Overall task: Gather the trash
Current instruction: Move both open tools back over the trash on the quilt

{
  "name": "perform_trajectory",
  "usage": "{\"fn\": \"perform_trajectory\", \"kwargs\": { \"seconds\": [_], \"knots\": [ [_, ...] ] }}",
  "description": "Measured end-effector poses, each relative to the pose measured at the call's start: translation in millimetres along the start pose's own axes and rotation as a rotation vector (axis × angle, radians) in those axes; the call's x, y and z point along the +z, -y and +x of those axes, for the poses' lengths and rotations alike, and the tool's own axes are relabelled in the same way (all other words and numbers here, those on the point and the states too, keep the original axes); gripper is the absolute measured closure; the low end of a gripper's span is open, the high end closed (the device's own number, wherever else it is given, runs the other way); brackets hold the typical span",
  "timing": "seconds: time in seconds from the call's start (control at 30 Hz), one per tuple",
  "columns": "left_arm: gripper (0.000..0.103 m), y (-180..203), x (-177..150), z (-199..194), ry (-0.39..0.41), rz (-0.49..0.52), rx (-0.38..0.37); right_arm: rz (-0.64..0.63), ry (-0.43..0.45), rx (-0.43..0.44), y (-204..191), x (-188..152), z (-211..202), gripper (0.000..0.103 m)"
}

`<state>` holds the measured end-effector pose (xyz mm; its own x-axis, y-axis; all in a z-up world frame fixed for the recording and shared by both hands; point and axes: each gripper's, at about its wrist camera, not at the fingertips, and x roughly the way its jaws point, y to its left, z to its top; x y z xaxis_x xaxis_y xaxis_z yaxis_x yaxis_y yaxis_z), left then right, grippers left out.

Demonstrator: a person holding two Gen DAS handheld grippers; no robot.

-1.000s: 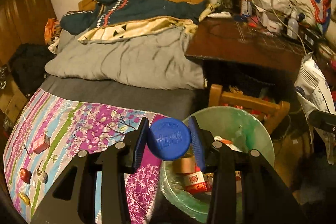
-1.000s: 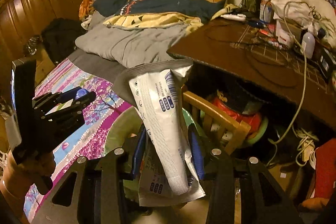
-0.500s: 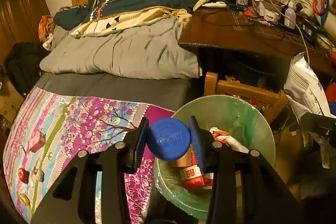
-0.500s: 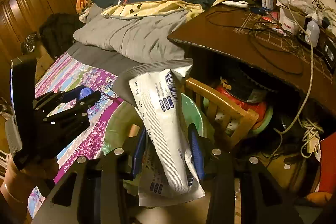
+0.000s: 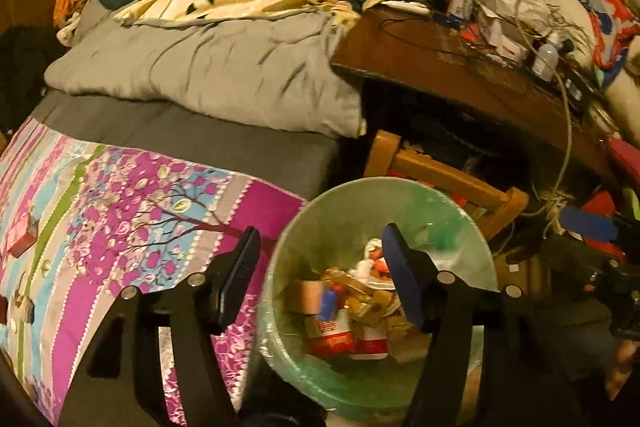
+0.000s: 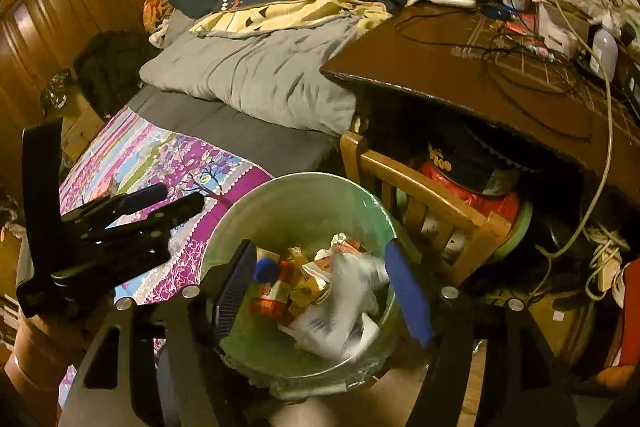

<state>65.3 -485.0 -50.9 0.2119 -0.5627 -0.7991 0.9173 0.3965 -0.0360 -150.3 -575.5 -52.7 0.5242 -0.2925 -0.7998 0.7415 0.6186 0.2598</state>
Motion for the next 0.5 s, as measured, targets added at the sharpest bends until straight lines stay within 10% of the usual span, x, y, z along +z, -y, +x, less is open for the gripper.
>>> {"fn": "perform_trajectory", "kwargs": {
  "seconds": [0.27, 0.5],
  "knots": [
    [0.043, -4.2, -4.9, -3.7, 0.007, 0.019, 0.037, -0.003, 0.006, -0.001, 0.0, 0.3, 2.1, 0.036],
    [0.039, -50.7, -47.6, -39.0, 0.129, -0.029, 0.246, -0.063, 0.082, 0.054, -30.8, -1.3, 0.7, 0.036]
  ]
}}
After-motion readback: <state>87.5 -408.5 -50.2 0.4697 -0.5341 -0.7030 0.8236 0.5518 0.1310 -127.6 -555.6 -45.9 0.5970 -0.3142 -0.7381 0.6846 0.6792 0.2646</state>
